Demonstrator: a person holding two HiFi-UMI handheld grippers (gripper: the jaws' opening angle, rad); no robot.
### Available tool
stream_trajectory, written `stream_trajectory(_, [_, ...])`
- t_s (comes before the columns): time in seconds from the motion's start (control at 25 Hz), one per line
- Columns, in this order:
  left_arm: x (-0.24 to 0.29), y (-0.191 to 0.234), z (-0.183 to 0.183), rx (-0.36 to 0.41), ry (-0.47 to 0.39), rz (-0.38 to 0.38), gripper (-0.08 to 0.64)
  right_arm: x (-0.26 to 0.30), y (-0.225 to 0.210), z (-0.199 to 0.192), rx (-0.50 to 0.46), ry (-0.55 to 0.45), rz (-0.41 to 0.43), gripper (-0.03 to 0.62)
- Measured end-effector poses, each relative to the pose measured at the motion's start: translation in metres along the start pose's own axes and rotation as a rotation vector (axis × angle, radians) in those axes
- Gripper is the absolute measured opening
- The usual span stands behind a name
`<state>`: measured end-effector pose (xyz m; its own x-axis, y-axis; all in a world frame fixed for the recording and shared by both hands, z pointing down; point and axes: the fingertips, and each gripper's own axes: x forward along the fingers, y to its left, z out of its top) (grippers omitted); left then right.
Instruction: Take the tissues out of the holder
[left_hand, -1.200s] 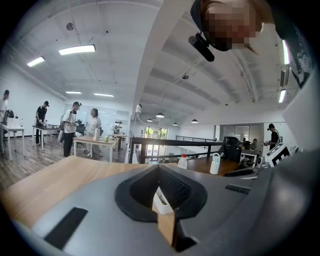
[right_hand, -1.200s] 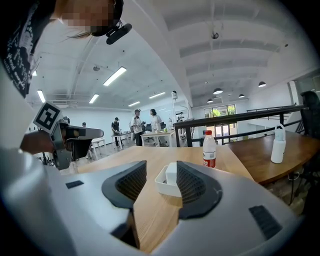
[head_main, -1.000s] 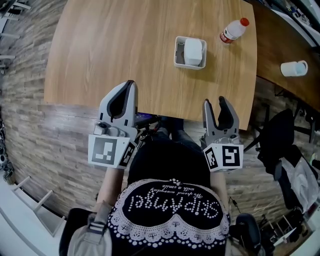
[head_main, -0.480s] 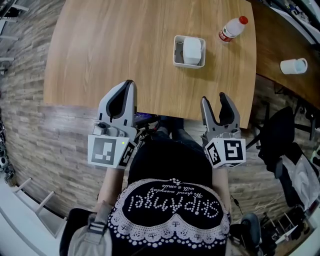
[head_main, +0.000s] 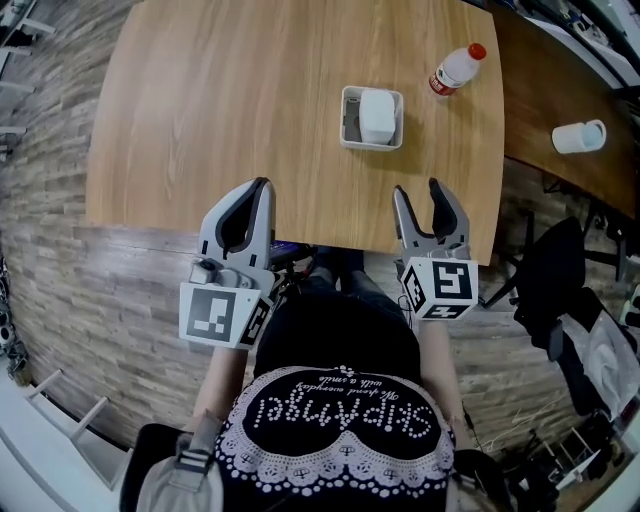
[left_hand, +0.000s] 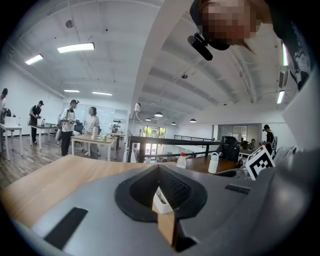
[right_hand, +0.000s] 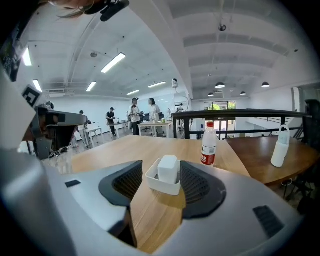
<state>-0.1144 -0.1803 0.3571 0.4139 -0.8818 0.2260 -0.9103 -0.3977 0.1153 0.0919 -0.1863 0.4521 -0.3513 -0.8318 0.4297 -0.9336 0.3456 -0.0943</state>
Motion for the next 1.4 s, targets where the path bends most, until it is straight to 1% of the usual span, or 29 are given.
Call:
stream_trajectory(0.12, [0.003, -0.002, -0.001, 0.002, 0.003, -0.011, 0.006, 0.025, -0.007, -0.001, -0.03, 0.02, -0.006, 0.224])
stream_trajectory(0.4, [0.013, -0.009, -0.004, -0.015, 0.009, -0.041, 0.006, 0.079, -0.012, -0.013, -0.033, 0.08, -0.007, 0.229])
stream_trajectory(0.48, [0.016, -0.01, -0.003, -0.022, 0.005, -0.049, 0.006, 0.091, -0.011, -0.018, -0.035, 0.101, -0.012, 0.244])
stream_trajectory(0.6, [0.02, -0.009, -0.002, -0.032, 0.003, -0.057, 0.006, 0.107, -0.012, -0.025, -0.008, 0.136, -0.019, 0.291])
stream_trajectory(0.76, [0.023, -0.008, -0.003, -0.037, 0.007, -0.058, 0.006, 0.125, -0.013, -0.034, 0.012, 0.185, -0.032, 0.319])
stream_trajectory(0.88, [0.025, -0.007, -0.003, -0.038, 0.014, -0.055, 0.006, 0.137, -0.015, -0.041, 0.031, 0.229, -0.036, 0.359])
stream_trajectory(1.0, [0.027, -0.006, -0.006, -0.04, 0.022, -0.051, 0.006, 0.148, -0.013, -0.05, 0.017, 0.276, -0.027, 0.36])
stream_trajectory(1.08, [0.027, -0.004, -0.007, -0.04, 0.025, -0.048, 0.006, 0.154, -0.01, -0.053, 0.005, 0.285, -0.022, 0.36])
stream_trajectory(1.2, [0.028, -0.001, -0.008, -0.041, 0.029, -0.042, 0.006, 0.16, -0.01, -0.055, -0.009, 0.301, -0.04, 0.36])
stream_trajectory(1.4, [0.035, -0.004, -0.009, -0.078, 0.039, -0.035, 0.006, 0.167, -0.015, -0.065, 0.032, 0.347, -0.045, 0.36])
